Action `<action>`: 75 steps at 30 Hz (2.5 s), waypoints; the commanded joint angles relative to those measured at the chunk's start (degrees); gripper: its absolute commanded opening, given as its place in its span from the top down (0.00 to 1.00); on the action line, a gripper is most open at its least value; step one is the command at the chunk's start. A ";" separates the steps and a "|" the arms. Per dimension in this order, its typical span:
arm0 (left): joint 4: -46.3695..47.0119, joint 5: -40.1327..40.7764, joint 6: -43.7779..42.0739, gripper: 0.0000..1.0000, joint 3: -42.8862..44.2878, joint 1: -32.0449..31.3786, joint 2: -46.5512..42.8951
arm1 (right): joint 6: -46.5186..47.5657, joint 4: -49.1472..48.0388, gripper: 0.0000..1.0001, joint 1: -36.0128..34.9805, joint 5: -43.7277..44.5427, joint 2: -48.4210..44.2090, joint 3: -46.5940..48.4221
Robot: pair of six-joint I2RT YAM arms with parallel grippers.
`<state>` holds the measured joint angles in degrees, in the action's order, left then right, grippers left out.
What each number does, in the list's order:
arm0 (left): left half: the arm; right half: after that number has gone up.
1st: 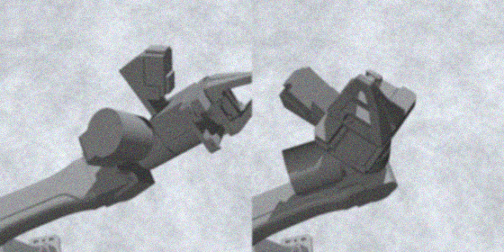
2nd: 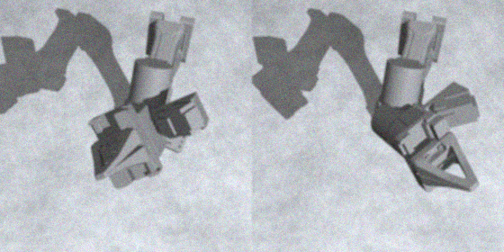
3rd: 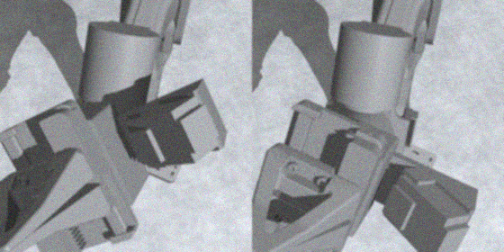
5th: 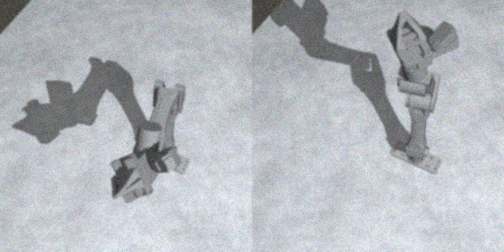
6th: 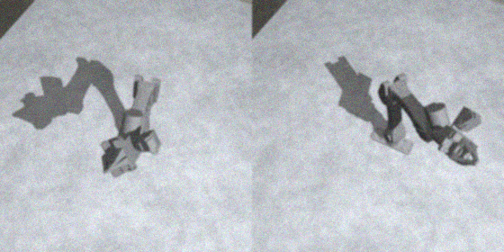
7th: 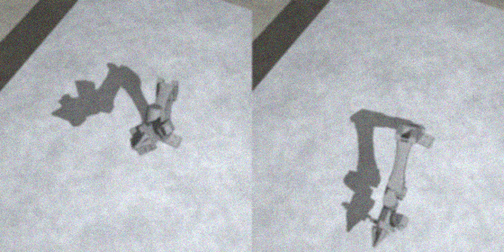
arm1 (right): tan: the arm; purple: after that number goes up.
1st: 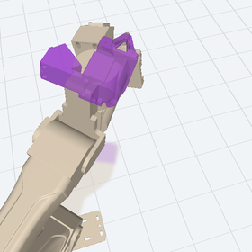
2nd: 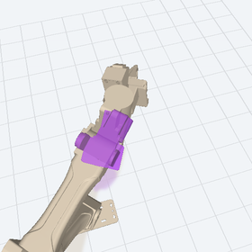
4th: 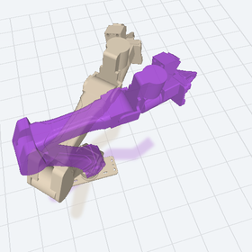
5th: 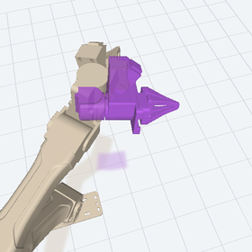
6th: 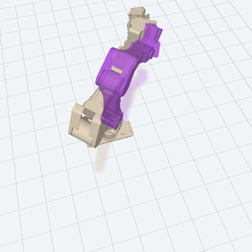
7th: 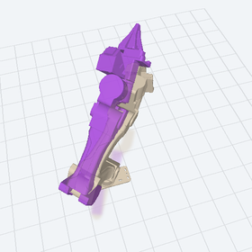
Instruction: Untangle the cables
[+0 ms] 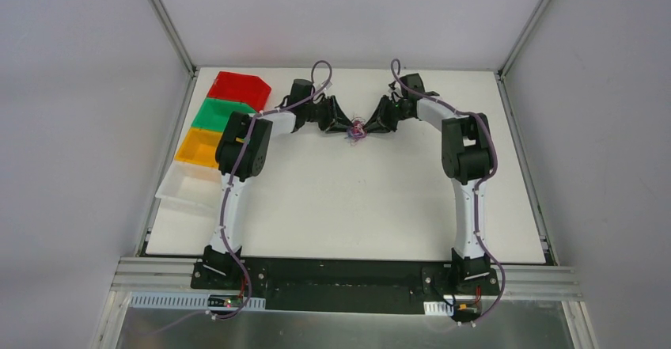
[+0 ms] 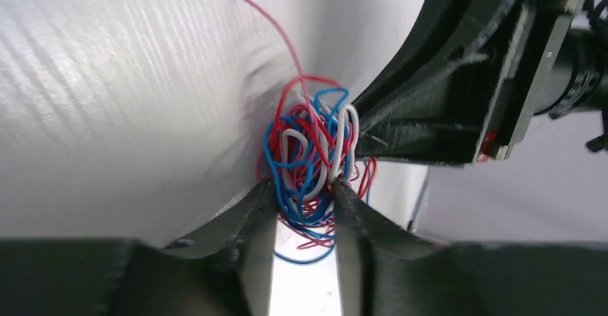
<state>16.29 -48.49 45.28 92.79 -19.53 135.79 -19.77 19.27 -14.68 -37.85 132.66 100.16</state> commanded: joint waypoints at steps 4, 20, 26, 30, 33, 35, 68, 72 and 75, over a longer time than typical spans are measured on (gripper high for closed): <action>-0.11 -3.59 -5.67 1.00 -10.83 -1.59 -11.09 | 4.51 3.70 1.00 1.56 0.01 -10.93 -10.64; -28.10 -0.26 -31.41 1.00 -33.84 -1.65 -42.45 | 27.08 19.28 1.00 9.82 2.92 -43.28 -38.16; -33.44 -3.22 -33.93 0.69 -31.11 -1.73 -35.52 | 29.37 21.49 0.97 11.51 3.40 -43.14 -40.94; -33.43 -4.18 -32.63 0.52 -28.65 -1.74 -33.02 | 31.47 26.81 0.40 9.65 2.08 -40.50 -38.14; -32.26 -3.10 -32.65 0.44 -28.00 -1.86 -34.77 | 30.43 26.70 0.26 9.59 2.66 -41.37 -36.01; -30.64 -1.87 -31.64 0.39 -27.34 -2.27 -35.38 | 28.01 25.10 0.24 9.49 5.54 -41.66 -35.32; -11.39 -9.09 -19.98 1.00 -20.21 -18.85 -38.54 | 30.73 17.49 0.92 8.66 21.33 -32.02 -36.34; -15.93 -9.35 -22.50 1.00 -19.20 -18.13 -41.30 | 35.29 17.75 1.00 9.67 25.29 -32.28 -36.46; -21.83 -8.96 -28.40 1.00 -19.50 -16.19 -43.68 | 37.66 18.66 1.00 10.91 28.25 -34.21 -36.57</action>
<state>2.09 -48.97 23.88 70.91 -38.83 101.25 8.99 38.48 -8.21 -32.21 98.96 64.16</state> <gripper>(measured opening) 0.024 0.120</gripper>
